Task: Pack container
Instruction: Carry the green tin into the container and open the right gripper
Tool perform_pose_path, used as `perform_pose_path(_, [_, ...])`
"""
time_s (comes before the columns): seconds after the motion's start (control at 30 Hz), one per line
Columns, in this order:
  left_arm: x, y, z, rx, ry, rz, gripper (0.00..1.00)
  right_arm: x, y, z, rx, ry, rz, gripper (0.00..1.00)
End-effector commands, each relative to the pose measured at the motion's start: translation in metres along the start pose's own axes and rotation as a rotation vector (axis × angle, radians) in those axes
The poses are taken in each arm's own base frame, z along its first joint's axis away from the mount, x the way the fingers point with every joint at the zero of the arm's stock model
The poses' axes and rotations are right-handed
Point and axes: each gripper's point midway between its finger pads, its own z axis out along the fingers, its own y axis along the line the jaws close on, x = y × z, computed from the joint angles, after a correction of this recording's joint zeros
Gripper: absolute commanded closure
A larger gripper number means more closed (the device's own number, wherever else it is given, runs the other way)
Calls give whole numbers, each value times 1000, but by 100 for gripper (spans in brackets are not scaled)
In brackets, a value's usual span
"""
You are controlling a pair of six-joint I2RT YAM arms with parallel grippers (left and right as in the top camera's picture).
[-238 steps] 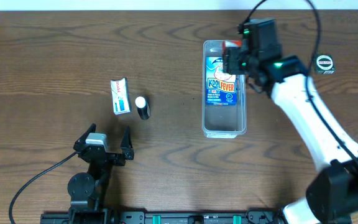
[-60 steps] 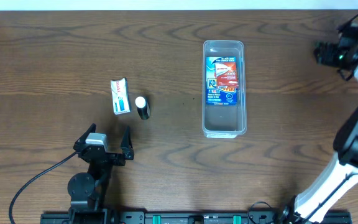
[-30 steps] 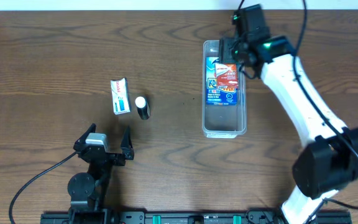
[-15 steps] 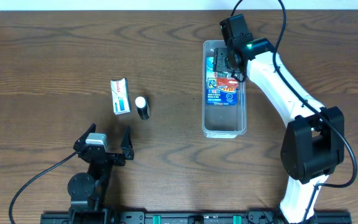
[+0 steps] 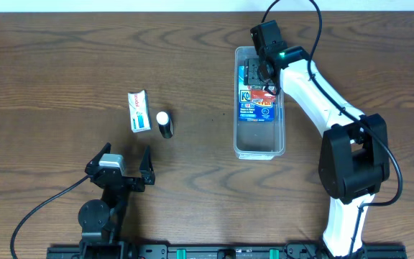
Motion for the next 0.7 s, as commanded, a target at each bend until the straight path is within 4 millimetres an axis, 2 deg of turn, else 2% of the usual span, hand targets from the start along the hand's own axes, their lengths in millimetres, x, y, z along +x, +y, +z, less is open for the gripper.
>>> perform_pose_path(0.0, [16, 2, 1, -4, 53, -12, 2, -4, 9, -7, -29, -13, -21, 27])
perform_pose_path(0.27, [16, 2, 1, -3, 53, -12, 2, 1, 7, -7, -21, 6, -24, 26])
perform_pose_path(0.4, [16, 2, 1, -4, 53, -12, 2, -6, 2, -15, 5, -24, -22, 22])
perform_pose_path(0.5, [16, 2, 1, -4, 53, -12, 2, -23, 0, -33, 12, -81, -21, 20])
perform_pose_path(0.57, [16, 2, 1, -4, 53, -12, 2, -38, 1, -52, -5, -133, -16, 20])
perform_pose_path(0.67, [16, 2, 1, -4, 53, -12, 2, -66, -1, -93, -32, -230, -20, 17])
